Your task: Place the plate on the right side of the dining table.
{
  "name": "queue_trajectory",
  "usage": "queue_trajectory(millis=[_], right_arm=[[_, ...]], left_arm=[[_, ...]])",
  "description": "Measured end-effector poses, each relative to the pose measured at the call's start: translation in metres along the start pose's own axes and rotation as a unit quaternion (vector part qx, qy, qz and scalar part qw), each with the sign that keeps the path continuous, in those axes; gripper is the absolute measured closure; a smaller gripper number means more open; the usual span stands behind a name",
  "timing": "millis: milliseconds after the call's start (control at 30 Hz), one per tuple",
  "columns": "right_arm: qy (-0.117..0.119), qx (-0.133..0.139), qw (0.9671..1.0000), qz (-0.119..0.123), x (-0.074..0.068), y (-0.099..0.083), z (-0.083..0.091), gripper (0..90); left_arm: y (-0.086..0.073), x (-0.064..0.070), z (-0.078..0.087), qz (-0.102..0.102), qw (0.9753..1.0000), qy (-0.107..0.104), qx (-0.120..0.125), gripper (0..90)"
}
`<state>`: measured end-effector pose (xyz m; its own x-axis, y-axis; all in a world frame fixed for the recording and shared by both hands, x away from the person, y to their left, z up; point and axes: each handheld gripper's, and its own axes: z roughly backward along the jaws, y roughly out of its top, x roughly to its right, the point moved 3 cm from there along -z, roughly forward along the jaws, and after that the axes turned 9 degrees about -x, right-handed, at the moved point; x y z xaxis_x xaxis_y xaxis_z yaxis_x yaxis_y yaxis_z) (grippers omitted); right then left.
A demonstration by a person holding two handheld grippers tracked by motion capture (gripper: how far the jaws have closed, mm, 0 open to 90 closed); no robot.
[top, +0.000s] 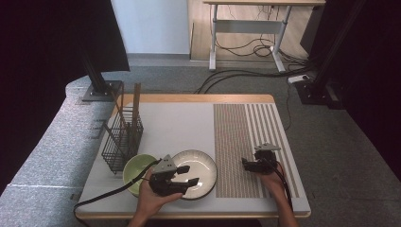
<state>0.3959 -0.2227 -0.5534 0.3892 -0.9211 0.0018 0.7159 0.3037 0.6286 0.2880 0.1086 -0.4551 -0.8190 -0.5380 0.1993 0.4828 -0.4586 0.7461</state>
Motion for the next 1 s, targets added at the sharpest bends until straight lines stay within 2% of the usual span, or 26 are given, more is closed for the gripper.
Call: queue_trajectory(millis=[500,567,633,700,767,833,1000], right_arm=[[0.000,0.000,1.0000,0.000,0.000,0.000,0.000,17.0],[0.000,0.000,1.0000,0.000,0.000,0.000,0.000,17.0],[0.000,0.000,1.0000,0.000,0.000,0.000,0.000,17.0],[-0.001,0.000,1.0000,0.000,0.000,0.000,0.000,16.9],[-0.001,0.000,1.0000,0.000,0.000,0.000,0.000,17.0],[-0.001,0.000,1.0000,0.000,0.000,0.000,0.000,17.0],[0.000,0.000,1.0000,0.000,0.000,0.000,0.000,16.9]], left_arm=[[-0.001,0.004,-0.006,0.006,0.9999,-0.010,0.000,42.2],[-0.001,0.005,-0.006,0.004,0.9999,-0.009,-0.005,42.2],[-0.001,0.008,-0.008,-0.010,0.9998,0.003,-0.018,42.3],[-0.001,0.014,-0.012,-0.019,0.9995,-0.001,-0.025,42.3],[-0.001,0.015,-0.015,-0.015,0.9995,-0.013,-0.025,42.3],[-0.003,0.015,-0.018,-0.015,0.9994,-0.005,-0.031,42.2],[-0.005,0.016,-0.025,-0.011,0.9994,-0.009,-0.032,42.3]])
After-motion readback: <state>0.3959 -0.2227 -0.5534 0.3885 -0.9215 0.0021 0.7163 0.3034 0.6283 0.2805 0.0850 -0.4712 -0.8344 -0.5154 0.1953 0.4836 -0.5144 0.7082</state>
